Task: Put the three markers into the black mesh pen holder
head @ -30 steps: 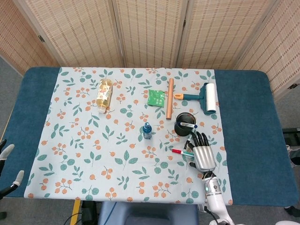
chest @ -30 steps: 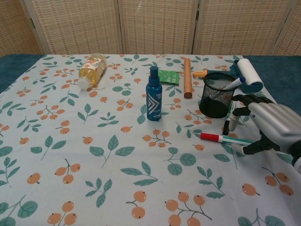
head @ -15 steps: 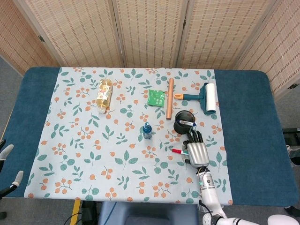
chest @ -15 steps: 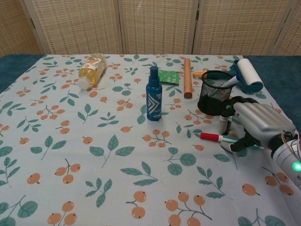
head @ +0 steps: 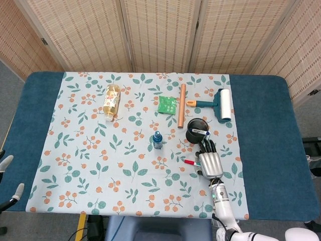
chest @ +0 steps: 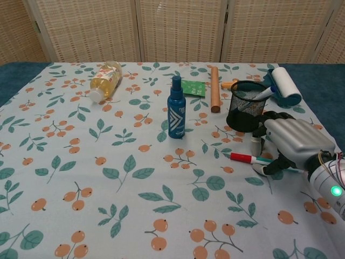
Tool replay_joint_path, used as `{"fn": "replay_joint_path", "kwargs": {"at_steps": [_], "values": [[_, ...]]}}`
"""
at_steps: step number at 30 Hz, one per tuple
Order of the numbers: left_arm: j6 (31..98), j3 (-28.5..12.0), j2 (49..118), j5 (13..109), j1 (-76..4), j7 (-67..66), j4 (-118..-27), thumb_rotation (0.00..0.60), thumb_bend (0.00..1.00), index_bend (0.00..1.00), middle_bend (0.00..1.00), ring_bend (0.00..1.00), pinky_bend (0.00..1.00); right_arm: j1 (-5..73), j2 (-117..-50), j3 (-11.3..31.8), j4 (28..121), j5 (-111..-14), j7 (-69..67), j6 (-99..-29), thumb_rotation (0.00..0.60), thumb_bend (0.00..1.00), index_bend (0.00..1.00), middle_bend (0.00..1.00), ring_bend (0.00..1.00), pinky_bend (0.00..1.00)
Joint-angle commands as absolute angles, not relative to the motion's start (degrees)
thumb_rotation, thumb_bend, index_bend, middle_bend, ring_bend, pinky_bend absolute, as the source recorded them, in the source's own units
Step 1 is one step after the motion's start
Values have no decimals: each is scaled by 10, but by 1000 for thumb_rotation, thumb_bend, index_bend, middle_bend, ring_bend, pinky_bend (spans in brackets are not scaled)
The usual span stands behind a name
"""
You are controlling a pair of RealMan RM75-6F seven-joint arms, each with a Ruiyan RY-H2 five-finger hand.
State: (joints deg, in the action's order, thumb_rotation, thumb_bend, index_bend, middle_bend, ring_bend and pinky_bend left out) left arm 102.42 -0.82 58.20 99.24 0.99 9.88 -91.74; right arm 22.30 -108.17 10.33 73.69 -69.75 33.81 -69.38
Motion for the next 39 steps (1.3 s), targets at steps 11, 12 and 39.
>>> {"fn": "replay_joint_path", "kwargs": {"at_steps": [11, 12, 39], "values": [[1020, -10, 584, 990, 7, 96, -916, 600, 423, 0, 20, 9, 271, 211, -1050, 96, 778, -727, 299, -736, 600, 273, 617, 135, 0, 0], [1019, -10, 585, 990, 7, 96, -916, 600, 423, 0, 20, 9, 271, 207, -1042, 94, 792, -736, 293, -747, 600, 273, 617, 136, 0, 0], [1007, -10, 586, 980, 4, 91, -920, 600, 423, 0, 20, 9, 271, 285, -1068, 246, 790, -744, 18, -778, 600, 263, 619, 145, 0, 0]]}}
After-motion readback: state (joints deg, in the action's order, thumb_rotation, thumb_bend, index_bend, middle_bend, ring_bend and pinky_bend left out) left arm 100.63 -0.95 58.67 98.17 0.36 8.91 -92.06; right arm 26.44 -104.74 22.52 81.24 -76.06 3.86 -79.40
